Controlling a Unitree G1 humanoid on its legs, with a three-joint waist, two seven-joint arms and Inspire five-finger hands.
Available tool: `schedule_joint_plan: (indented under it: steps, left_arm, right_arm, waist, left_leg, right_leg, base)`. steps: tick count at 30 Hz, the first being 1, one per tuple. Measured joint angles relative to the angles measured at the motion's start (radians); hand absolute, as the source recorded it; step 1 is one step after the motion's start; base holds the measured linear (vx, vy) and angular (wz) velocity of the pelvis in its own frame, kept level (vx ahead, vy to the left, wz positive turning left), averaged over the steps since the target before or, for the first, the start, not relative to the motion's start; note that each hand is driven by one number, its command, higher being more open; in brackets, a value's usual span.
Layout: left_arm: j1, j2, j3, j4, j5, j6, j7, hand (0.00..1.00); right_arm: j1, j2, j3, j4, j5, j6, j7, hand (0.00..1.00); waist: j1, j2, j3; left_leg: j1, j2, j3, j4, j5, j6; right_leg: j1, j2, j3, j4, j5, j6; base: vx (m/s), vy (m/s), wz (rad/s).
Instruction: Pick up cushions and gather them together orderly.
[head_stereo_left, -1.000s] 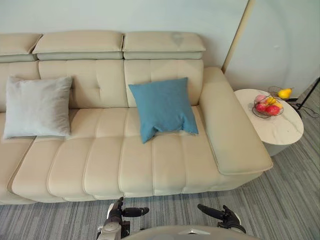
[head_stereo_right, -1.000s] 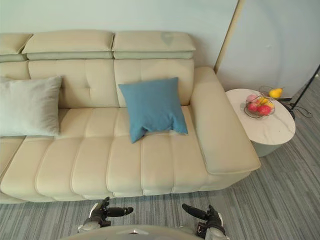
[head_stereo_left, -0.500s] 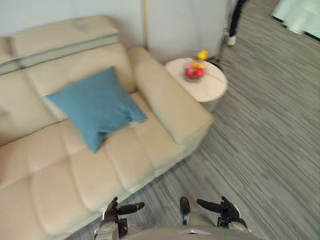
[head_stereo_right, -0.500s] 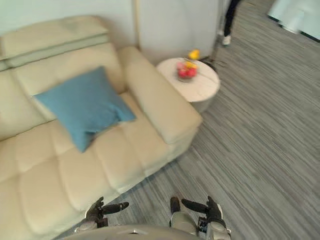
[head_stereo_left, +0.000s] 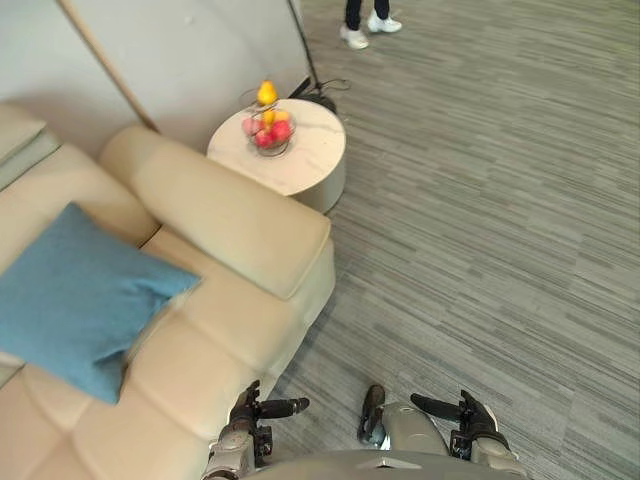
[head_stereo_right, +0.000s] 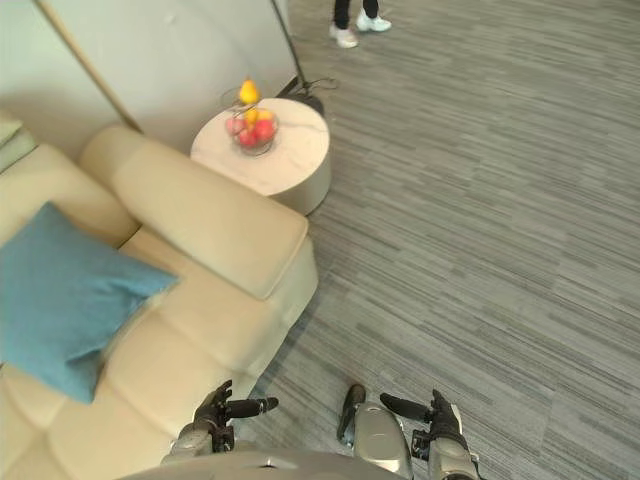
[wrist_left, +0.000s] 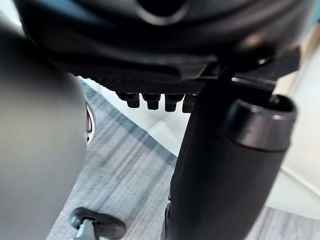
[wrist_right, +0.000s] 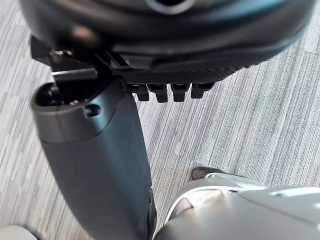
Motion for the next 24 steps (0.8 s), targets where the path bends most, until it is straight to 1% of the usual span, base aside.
schedule_joint_plan:
  steps: [1, 2, 3, 4, 5, 6, 7, 8, 9, 10, 11, 12, 14, 15, 16, 17, 18, 19, 20, 21, 22, 23, 24]
  left_arm:
    - [-0.001, -0.001, 0.008, -0.004, -0.008, 0.000, 0.000, 1.00]
    - [-0.001, -0.001, 0.013, -0.003, -0.011, 0.000, 0.000, 1.00]
    - [0.000, -0.003, 0.032, -0.001, -0.013, 0.002, 0.001, 1.00]
    - [0.000, -0.004, 0.044, -0.002, -0.021, 0.002, 0.005, 1.00]
    - [0.000, -0.005, 0.047, -0.002, -0.022, 0.002, 0.006, 1.00]
    - [0.004, -0.012, 0.058, -0.001, -0.023, 0.003, 0.009, 1.00]
    - [0.009, -0.022, 0.058, 0.000, -0.025, 0.004, 0.008, 1.00]
    - [0.017, -0.019, 0.058, 0.000, -0.029, 0.007, 0.006, 1.00]
    - [0.018, -0.017, 0.058, 0.000, -0.029, 0.008, 0.006, 1.00]
    - [0.023, -0.004, 0.057, 0.001, -0.029, 0.009, 0.006, 1.00]
    - [0.025, 0.005, 0.057, 0.005, -0.029, 0.009, 0.006, 1.00]
    - [0.022, 0.016, 0.056, 0.025, -0.029, 0.010, 0.006, 1.00]
    - [0.012, 0.024, 0.054, 0.050, -0.029, 0.024, 0.004, 1.00]
    - [0.008, 0.024, 0.053, 0.056, -0.029, 0.032, 0.005, 1.00]
    - [-0.001, 0.024, 0.054, 0.070, -0.033, 0.049, 0.008, 1.00]
    - [-0.007, 0.022, 0.054, 0.078, -0.042, 0.060, 0.012, 1.00]
    - [-0.006, 0.018, 0.054, 0.077, -0.057, 0.066, 0.019, 1.00]
    - [-0.005, 0.019, 0.054, 0.077, -0.066, 0.068, 0.025, 1.00]
    - [-0.006, 0.022, 0.054, 0.077, -0.079, 0.073, 0.032, 1.00]
    - [-0.008, 0.027, 0.054, 0.081, -0.085, 0.076, 0.038, 1.00]
    - [-0.006, 0.025, 0.045, 0.084, -0.082, 0.073, 0.037, 1.00]
    - [-0.004, 0.025, 0.020, 0.082, -0.073, 0.061, 0.030, 1.00]
    - [-0.003, 0.027, 0.009, 0.078, -0.062, 0.045, 0.020, 1.00]
  right_arm:
    - [0.001, 0.003, -0.005, -0.001, 0.000, -0.001, -0.003, 1.00]
    - [0.002, 0.006, -0.010, -0.002, 0.000, 0.000, -0.003, 1.00]
    - [0.001, 0.013, -0.017, -0.016, 0.001, 0.000, -0.003, 1.00]
    - [0.015, 0.017, -0.017, -0.035, 0.001, -0.001, -0.006, 1.00]
    - [0.017, 0.019, -0.017, -0.039, 0.001, -0.001, -0.008, 1.00]
    - [0.021, 0.018, -0.017, -0.046, 0.001, -0.001, -0.010, 1.00]
    - [0.026, 0.018, -0.016, -0.051, 0.001, -0.001, -0.010, 1.00]
    - [0.038, 0.023, -0.016, -0.070, 0.001, -0.001, -0.009, 1.00]
    - [0.043, 0.025, -0.016, -0.074, 0.001, -0.002, -0.009, 1.00]
    - [0.062, 0.042, -0.016, -0.084, 0.001, -0.003, -0.009, 1.00]
    - [0.068, 0.051, -0.016, -0.083, 0.001, -0.002, -0.008, 1.00]
    - [0.068, 0.059, -0.017, -0.081, 0.001, -0.002, -0.007, 1.00]
    - [0.065, 0.060, -0.016, -0.066, 0.001, -0.002, -0.001, 1.00]
    - [0.064, 0.057, -0.016, -0.065, 0.001, -0.002, 0.001, 1.00]
    - [0.059, 0.052, -0.016, -0.064, 0.000, -0.002, 0.003, 1.00]
    - [0.049, 0.041, -0.013, -0.061, 0.000, -0.002, 0.005, 1.00]
    - [0.032, 0.029, -0.006, -0.056, 0.000, -0.002, 0.005, 1.00]
    - [0.012, 0.026, -0.006, -0.055, -0.001, -0.002, 0.003, 1.00]
    - [-0.010, 0.027, -0.002, -0.045, -0.001, -0.003, 0.001, 1.00]
    - [-0.035, 0.020, 0.019, -0.034, -0.001, -0.004, 0.002, 1.00]
    - [-0.040, 0.015, 0.029, -0.034, -0.001, -0.007, 0.002, 1.00]
    - [-0.042, 0.013, 0.033, -0.033, -0.001, -0.013, 0.003, 1.00]
    - [-0.052, 0.020, 0.038, -0.019, -0.001, -0.011, 0.002, 1.00]
  waist:
    - [0.012, 0.001, 0.000]
    - [0.017, 0.001, 0.000]
    - [0.029, 0.000, 0.001]
    - [0.040, 0.000, 0.001]
    - [0.040, 0.000, 0.001]
    - [0.040, 0.006, -0.003]
    - [0.040, 0.017, -0.010]
    - [0.037, 0.014, -0.020]
    - [0.036, 0.010, -0.022]
    - [0.037, -0.013, -0.038]
    - [0.037, -0.029, -0.050]
    - [0.036, -0.051, -0.062]
    - [0.036, -0.057, -0.066]
    - [0.036, -0.055, -0.066]
    - [0.034, -0.048, -0.063]
    - [0.032, -0.036, -0.058]
    - [0.035, -0.026, -0.054]
    - [0.036, -0.027, -0.052]
    - [0.036, -0.033, -0.050]
    - [0.036, -0.021, -0.043]
    - [0.036, -0.015, -0.041]
    - [0.038, -0.002, -0.042]
    - [0.042, -0.003, -0.039]
  left_leg:
    - [-0.039, -0.039, -0.059, -0.076, 0.001, 0.001]
    - [-0.054, -0.054, -0.089, -0.112, 0.002, 0.002]
    - [-0.083, -0.091, -0.179, -0.208, 0.012, 0.004]
    - [-0.099, -0.114, -0.255, -0.276, 0.030, 0.011]
    - [-0.100, -0.119, -0.280, -0.298, 0.040, 0.013]
    - [-0.089, -0.121, -0.329, -0.354, 0.074, 0.028]
    - [-0.066, -0.115, -0.319, -0.365, 0.125, 0.032]
    - [-0.041, -0.105, -0.272, -0.371, 0.176, 0.039]
    - [-0.035, -0.105, -0.261, -0.371, 0.174, 0.039]
    - [-0.010, -0.118, -0.208, -0.390, 0.162, 0.040]
    - [0.008, -0.127, -0.176, -0.407, 0.166, 0.051]
    - [0.036, -0.139, -0.140, -0.429, 0.168, 0.053]
    - [0.069, -0.155, -0.107, -0.435, 0.169, 0.055]
    - [0.078, -0.158, -0.104, -0.436, 0.169, 0.055]
    - [0.093, -0.158, -0.093, -0.442, 0.169, 0.055]
    - [0.109, -0.151, -0.071, -0.455, 0.169, 0.055]
    - [0.121, -0.146, -0.040, -0.475, 0.169, 0.055]
    - [0.131, -0.152, -0.002, -0.495, 0.169, 0.055]
    - [0.142, -0.164, 0.036, -0.510, 0.167, 0.052]
    - [0.149, -0.165, 0.051, -0.514, 0.164, 0.047]
    - [0.148, -0.156, 0.053, -0.516, 0.164, 0.046]
    - [0.155, -0.138, 0.055, -0.514, 0.166, 0.044]
    - [0.160, -0.111, 0.057, -0.481, 0.164, 0.041]
  right_leg:
    - [-0.002, 0.007, 0.040, 0.000, -0.001, 0.000]
    - [-0.003, 0.011, 0.059, 0.000, -0.001, 0.000]
    - [-0.003, 0.021, 0.111, 0.001, -0.001, 0.001]
    - [-0.002, 0.030, 0.155, 0.009, -0.006, 0.010]
    - [-0.001, 0.032, 0.168, 0.015, -0.011, 0.015]
    - [-0.005, 0.047, 0.220, 0.039, -0.029, 0.031]
    - [-0.007, 0.059, 0.259, 0.060, -0.045, 0.041]
    - [-0.008, 0.062, 0.297, 0.083, -0.062, 0.060]
    - [-0.008, 0.060, 0.304, 0.088, -0.065, 0.064]
    - [-0.021, 0.042, 0.341, 0.109, -0.082, 0.080]
    - [-0.032, 0.031, 0.356, 0.120, -0.089, 0.087]
    - [-0.038, 0.018, 0.358, 0.126, -0.093, 0.092]
    - [-0.035, 0.001, 0.359, 0.133, -0.097, 0.100]
    - [-0.035, -0.005, 0.356, 0.140, -0.100, 0.107]
    - [-0.040, -0.009, 0.344, 0.157, -0.101, 0.112]
    - [-0.058, -0.017, 0.288, 0.183, -0.098, 0.122]
    - [-0.088, -0.050, 0.152, 0.221, -0.110, 0.125]
    - [-0.117, -0.122, -0.060, 0.265, -0.135, 0.102]
    - [-0.126, -0.181, -0.260, 0.287, -0.157, 0.060]
    - [-0.121, -0.171, -0.305, 0.267, -0.156, 0.042]
    - [-0.114, -0.152, -0.301, 0.248, -0.149, 0.030]
    - [-0.098, -0.109, -0.272, 0.201, -0.137, 0.011]
    - [-0.076, -0.069, -0.247, 0.155, -0.126, -0.002]
  base:
    - [0.07, 0.060, -0.99]
    - [0.08, 0.071, -1.27]
    - [0.11, 0.084, -1.33]
    - [0.16, 0.121, -1.30]
    - [0.15, 0.124, -1.26]
    - [0.23, 0.205, -1.16]
    - [0.24, 0.234, -1.49]
    - [0.21, 0.202, -1.01]
    - [0.24, 0.182, -0.98]
    - [0.21, 0.130, -0.74]
    - [0.32, 0.187, -0.98]
    - [0.26, 0.132, -0.88]
    - [0.24, 0.109, -0.73]
    - [0.13, 0.042, -0.47]
    - [0.10, 0.017, -0.46]
    - [0.10, -0.004, -0.59]
    - [0.08, -0.025, -0.66]
    - [0.06, -0.066, -0.74]
    - [0.07, -0.107, -0.81]
    - [0.08, -0.111, -0.71]
    - [0.08, -0.137, -0.61]
    - [0.06, -0.165, -0.58]
    - [0.05, -0.193, -0.59]
